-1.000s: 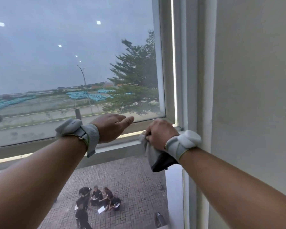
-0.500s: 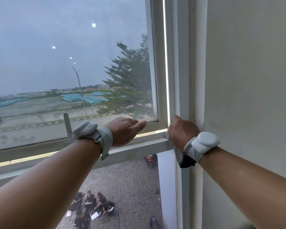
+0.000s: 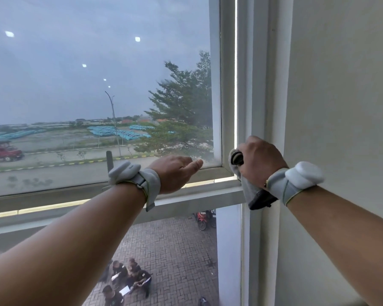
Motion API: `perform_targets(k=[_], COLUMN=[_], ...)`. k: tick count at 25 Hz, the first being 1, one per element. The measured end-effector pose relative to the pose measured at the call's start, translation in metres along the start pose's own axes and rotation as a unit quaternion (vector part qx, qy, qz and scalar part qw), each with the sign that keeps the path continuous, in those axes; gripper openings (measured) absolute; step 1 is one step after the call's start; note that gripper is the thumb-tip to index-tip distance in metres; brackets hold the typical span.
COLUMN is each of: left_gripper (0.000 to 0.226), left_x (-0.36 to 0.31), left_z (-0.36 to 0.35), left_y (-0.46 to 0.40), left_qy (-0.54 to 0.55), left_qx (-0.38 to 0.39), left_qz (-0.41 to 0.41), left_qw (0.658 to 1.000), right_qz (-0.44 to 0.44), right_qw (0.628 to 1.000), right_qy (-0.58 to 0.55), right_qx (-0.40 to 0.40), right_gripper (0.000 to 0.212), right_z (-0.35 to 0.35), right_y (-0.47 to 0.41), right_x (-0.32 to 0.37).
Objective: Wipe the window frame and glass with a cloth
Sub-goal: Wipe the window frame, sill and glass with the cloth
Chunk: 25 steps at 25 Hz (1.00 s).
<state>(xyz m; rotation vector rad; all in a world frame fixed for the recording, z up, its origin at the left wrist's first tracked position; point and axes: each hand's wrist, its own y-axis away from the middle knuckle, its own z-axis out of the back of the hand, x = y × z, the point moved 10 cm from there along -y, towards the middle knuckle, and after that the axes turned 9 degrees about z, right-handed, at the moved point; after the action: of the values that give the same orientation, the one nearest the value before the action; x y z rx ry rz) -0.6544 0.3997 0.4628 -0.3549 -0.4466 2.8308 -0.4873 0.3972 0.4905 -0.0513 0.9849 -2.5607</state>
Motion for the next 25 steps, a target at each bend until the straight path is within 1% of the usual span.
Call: perform_targets(k=[5,8,10,14,17,25], left_gripper=[0.055,0.048,0.047,0.06,0.062,0.064], left_x=[-0.001,0.005,0.01,0.02,0.034,0.087], left_z=[-0.01,-0.012,-0.014,-0.016,-0.016,0.005], left_y=[0.001,0.0,0.0,0.003,0.004,0.03], left_qy=[-0.012,-0.012,-0.014,-0.009,-0.012,-0.007], left_qx=[0.0,-0.002,0.004,0.017,0.02,0.045], left_qz=[-0.013,-0.003,0.002,0.002,0.008,0.027], left_qw=[1.0,1.0,1.0,1.0,1.0,0.999], right_qz=[0.035,0.046,0.053,0.011,-0.005,0.002], right_qw=[0.994,0.989,0.985,0.991,0.993,0.994], right_qy=[0.08,0.098,0.107,0.069,0.038,-0.086], right_qx=[0.065,0.104,0.122,0.117,0.111,0.069], right_gripper=[0.011,0.018,0.023,0.022,0.022,0.023], right_z=[-0.026,-0.05,-0.066,-0.078,-0.078,-0.081], right_y=[0.007,0.016,0.021,0.022,0.019,0.0], right_x=[0.008,0.012,0.018,0.023,0.038,0.141])
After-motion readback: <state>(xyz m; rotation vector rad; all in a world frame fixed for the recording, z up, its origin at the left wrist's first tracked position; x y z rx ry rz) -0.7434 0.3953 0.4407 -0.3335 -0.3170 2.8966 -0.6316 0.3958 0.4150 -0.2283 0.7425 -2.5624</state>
